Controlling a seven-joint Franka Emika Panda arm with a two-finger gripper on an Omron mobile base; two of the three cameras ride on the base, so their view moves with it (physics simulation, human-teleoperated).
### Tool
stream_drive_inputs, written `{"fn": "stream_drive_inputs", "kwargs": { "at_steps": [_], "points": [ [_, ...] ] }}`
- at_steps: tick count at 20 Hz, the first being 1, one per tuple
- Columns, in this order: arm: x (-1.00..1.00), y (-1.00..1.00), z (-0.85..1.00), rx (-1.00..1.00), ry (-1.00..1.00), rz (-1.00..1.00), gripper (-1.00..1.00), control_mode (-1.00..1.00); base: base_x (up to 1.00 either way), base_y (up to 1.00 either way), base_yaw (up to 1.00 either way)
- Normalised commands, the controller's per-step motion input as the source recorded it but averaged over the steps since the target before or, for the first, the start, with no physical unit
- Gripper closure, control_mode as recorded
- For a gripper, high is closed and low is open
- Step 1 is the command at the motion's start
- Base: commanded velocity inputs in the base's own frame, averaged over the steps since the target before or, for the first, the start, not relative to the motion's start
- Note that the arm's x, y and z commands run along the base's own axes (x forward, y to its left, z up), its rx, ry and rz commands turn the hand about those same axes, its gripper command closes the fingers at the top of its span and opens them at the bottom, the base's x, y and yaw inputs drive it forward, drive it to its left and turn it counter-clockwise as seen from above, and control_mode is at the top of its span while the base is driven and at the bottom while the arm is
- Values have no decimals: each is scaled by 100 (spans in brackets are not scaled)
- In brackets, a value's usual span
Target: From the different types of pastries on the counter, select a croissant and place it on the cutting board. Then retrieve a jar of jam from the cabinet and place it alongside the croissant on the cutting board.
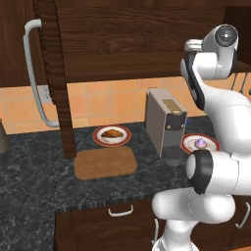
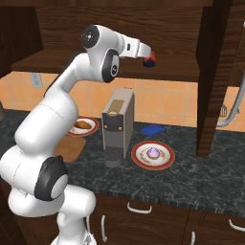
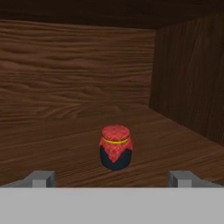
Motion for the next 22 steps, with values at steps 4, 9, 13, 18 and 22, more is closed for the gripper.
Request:
{"fn": "stream_drive_inputs", "kwargs": {
  "at_steps": [4,9,13,18,22],
  "points": [
    [22,-59,1,0,14,-1,-100,-100,0,0,0],
    [12,3,0,0,0,-1,-100,-100,0,0,0],
    [3,5,0,0,0,-1,-100,-100,0,0,0],
    [4,0,-7,0,-1,0,-100,-100,0,0,0],
    [4,0,-26,0,1,0,-100,-100,0,0,0]
  ]
}}
